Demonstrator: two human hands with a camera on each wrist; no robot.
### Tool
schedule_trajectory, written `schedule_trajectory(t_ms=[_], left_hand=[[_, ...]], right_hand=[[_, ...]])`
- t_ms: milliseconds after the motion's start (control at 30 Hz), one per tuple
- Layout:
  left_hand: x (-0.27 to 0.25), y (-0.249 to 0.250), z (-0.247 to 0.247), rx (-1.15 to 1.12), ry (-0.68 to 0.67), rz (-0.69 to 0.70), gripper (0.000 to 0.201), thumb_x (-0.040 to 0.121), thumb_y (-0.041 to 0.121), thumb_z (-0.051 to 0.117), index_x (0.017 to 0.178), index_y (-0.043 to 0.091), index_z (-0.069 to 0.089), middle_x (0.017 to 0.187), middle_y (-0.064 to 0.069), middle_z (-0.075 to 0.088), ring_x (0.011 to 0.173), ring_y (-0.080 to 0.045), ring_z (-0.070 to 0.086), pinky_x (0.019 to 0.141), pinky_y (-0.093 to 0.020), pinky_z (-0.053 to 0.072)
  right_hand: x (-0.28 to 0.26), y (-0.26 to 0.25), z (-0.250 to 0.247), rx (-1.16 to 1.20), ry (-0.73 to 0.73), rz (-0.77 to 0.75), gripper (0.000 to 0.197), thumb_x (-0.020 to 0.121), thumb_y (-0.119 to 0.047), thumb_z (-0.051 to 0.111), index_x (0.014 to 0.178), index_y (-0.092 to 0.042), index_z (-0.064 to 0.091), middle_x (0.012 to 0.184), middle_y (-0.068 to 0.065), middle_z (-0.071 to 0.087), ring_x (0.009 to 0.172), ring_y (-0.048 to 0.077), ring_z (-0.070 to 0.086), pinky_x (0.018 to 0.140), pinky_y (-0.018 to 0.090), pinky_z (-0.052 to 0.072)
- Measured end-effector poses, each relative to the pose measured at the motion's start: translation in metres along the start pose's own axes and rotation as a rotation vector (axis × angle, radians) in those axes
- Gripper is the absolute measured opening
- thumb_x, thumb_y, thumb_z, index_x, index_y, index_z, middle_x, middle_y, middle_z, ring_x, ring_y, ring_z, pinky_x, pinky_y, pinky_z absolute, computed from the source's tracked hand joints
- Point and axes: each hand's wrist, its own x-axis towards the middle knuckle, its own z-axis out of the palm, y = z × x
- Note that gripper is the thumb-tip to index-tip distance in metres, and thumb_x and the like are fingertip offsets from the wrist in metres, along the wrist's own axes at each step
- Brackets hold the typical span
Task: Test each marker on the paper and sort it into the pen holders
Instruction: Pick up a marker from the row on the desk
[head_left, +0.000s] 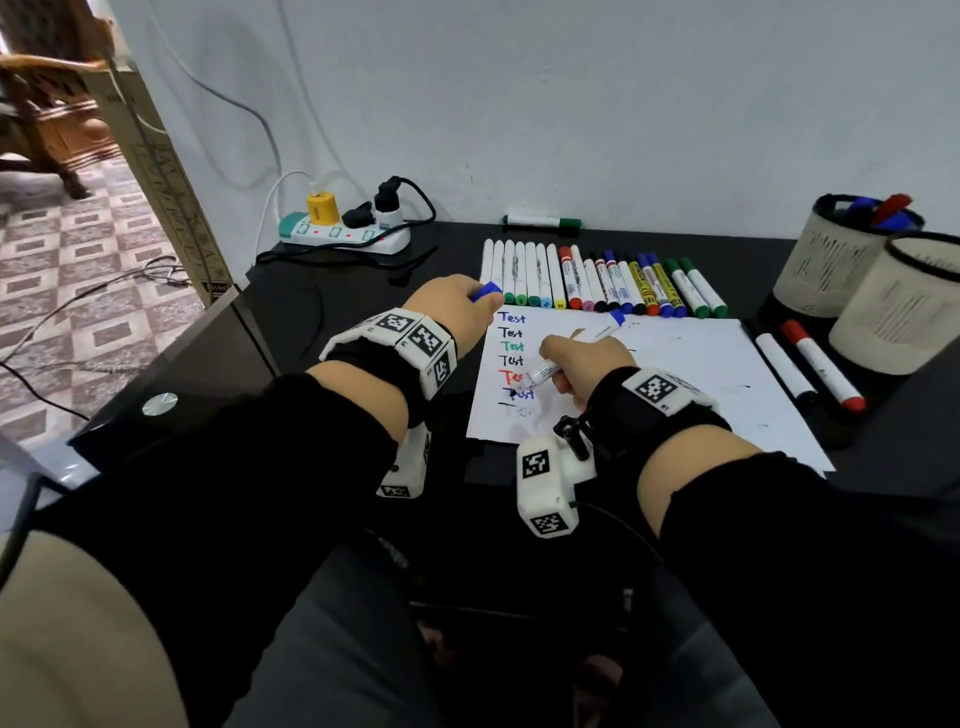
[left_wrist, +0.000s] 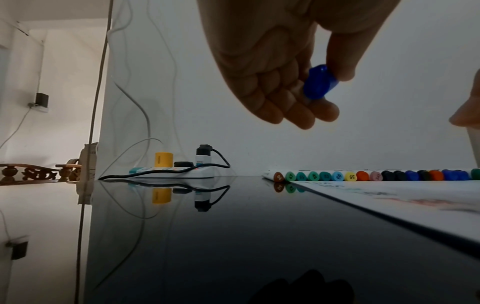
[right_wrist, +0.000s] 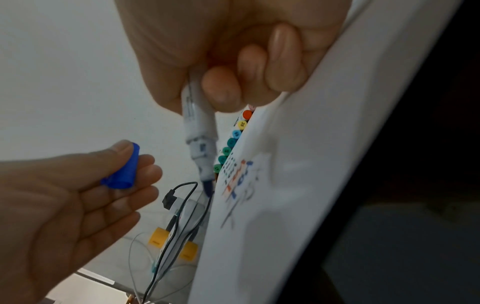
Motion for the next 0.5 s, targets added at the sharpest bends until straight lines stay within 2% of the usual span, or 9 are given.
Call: schedule_trajectory(t_ms=[200,333,500], left_hand=[[0.0019,-0.0027,0.0019,-0.009,-0.005,-0.002,0.037,0.096,0.042,0.042,0.112,0.015,0.062,0.102,-0.004,0.066,0.077,-0.016,0.053,0.066,-0.026,0.036],[0.0036,-0.0037,0.0034,-0.003,-0.011,-0.008,0.036,0.096,0.041,0.043,0.109,0.015,0.063,0.095,-0.002,0.065,0.076,-0.016,0.053,0.066,-0.027,0.036],[0.0043,-0.0046,0.0036,0.015,-0.011,0.000,0.035,0.096,0.041,0.042,0.108,0.016,0.063,0.101,-0.002,0.067,0.075,-0.016,0.052,0.066,-0.027,0.036]], right_hand=[[-0.0054,-0.0017,0.0018,-0.145,-0.041,-0.059,0.041,0.085,-0.033,0.055,0.049,-0.012,0.051,0.055,0.000,0.051,0.053,0.017,0.044,0.058,0.028,0.038],[-0.0065,-0.0014,0.0023,-0.176,-0.038,-0.058,0.044,0.087,-0.034,0.054,0.049,-0.012,0.050,0.056,-0.001,0.050,0.054,0.015,0.045,0.059,0.027,0.039],[-0.0056,-0.0010,0.0055,-0.234,-0.044,-0.061,0.050,0.089,-0.042,0.055,0.048,-0.014,0.048,0.061,0.000,0.051,0.057,0.014,0.047,0.059,0.026,0.038]])
